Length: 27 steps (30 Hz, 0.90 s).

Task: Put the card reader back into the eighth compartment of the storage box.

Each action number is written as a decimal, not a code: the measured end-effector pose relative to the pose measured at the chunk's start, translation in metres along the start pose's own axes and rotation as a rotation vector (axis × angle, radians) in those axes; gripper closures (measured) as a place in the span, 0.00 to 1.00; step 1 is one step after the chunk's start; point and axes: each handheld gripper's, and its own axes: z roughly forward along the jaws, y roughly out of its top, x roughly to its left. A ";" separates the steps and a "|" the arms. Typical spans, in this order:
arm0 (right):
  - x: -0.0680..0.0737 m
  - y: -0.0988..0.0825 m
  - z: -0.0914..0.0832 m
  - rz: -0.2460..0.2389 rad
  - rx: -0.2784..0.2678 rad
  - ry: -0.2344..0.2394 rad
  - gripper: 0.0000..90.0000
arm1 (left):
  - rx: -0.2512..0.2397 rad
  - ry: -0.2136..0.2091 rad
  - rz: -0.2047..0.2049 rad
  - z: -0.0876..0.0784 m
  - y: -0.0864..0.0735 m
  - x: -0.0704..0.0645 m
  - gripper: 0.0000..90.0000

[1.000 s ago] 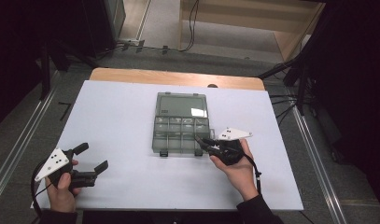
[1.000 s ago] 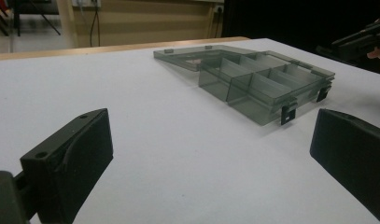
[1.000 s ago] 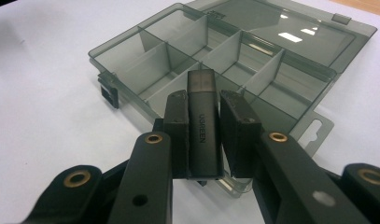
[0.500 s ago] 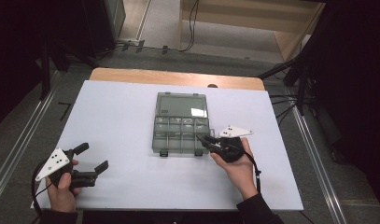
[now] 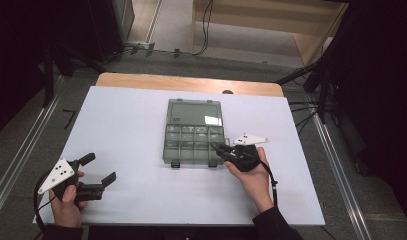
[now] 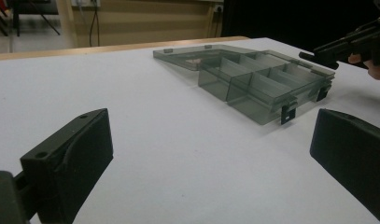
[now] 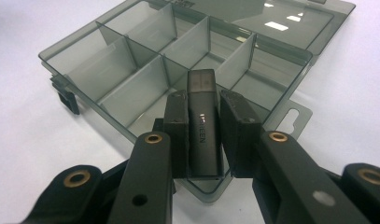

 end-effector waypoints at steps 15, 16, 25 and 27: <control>-0.009 -0.003 0.002 0.033 -0.093 -0.009 0.49 | 0.000 -0.001 0.003 0.000 0.000 0.000 0.00; -0.009 -0.003 0.002 0.032 -0.103 -0.010 0.47 | -0.001 -0.002 0.002 0.000 0.000 0.000 0.00; -0.013 -0.003 -0.004 0.000 -0.117 0.018 0.42 | -0.004 -0.029 -0.001 0.009 0.003 -0.003 0.00; -0.013 -0.004 -0.005 0.001 -0.127 0.034 0.38 | 0.000 -0.037 0.004 0.012 0.004 -0.006 0.00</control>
